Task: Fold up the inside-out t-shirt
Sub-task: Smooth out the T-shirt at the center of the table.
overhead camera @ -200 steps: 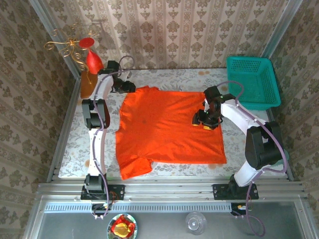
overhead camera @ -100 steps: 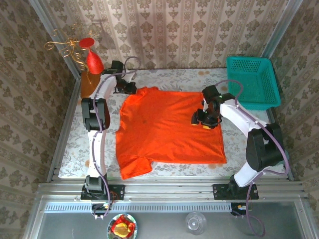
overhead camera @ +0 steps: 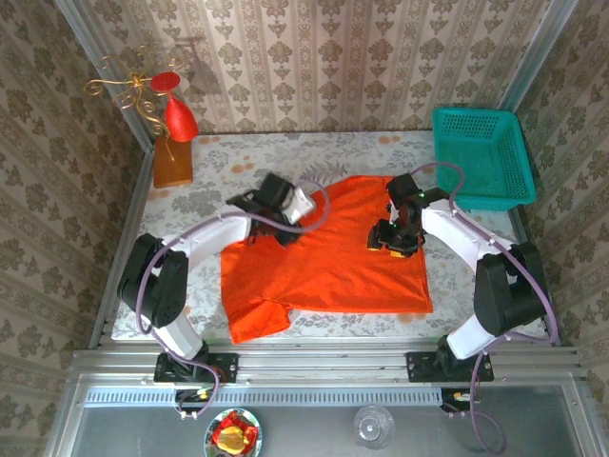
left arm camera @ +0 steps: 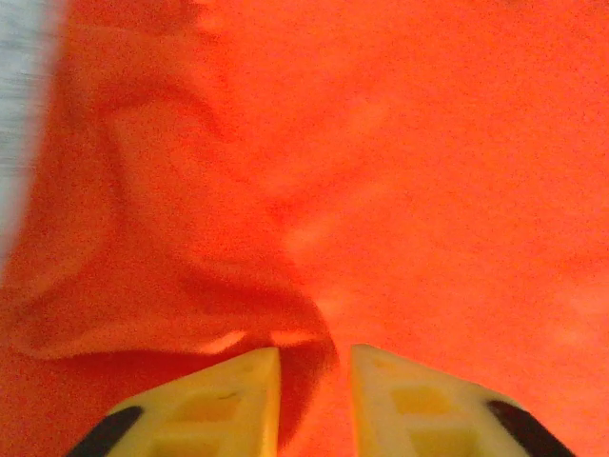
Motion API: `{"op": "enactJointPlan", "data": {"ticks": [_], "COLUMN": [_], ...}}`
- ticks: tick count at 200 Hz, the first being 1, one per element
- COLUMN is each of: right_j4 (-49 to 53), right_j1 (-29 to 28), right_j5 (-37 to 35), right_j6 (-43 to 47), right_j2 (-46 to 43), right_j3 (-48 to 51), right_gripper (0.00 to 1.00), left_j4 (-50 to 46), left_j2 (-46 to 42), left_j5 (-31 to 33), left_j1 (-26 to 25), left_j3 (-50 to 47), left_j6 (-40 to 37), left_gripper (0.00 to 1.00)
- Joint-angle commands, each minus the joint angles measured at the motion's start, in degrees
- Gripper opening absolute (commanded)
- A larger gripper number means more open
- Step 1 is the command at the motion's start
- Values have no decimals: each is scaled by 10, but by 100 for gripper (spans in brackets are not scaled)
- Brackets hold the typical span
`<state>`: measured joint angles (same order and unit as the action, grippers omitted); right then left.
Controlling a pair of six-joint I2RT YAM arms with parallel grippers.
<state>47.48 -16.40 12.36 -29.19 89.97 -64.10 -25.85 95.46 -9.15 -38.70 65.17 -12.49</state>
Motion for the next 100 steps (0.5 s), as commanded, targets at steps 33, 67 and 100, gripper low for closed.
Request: {"op": "enactJointPlan", "data": {"ticks": [33, 67, 100], "right_j4": [-26, -34, -39], "right_j1": [-10, -16, -22], "right_j5": [7, 12, 16], "right_j6": [-11, -11, -11], "right_j2": [4, 16, 26], "right_j3": [-6, -16, -18], "right_gripper": [58, 57, 57], "left_j4": [56, 29, 5], "left_j2": [-46, -24, 11], "left_j5": [0, 0, -30], "left_j1": [11, 64, 108], "left_j3": [-22, 16, 43], "left_j6": [175, 292, 361], "left_gripper": [42, 46, 45]}}
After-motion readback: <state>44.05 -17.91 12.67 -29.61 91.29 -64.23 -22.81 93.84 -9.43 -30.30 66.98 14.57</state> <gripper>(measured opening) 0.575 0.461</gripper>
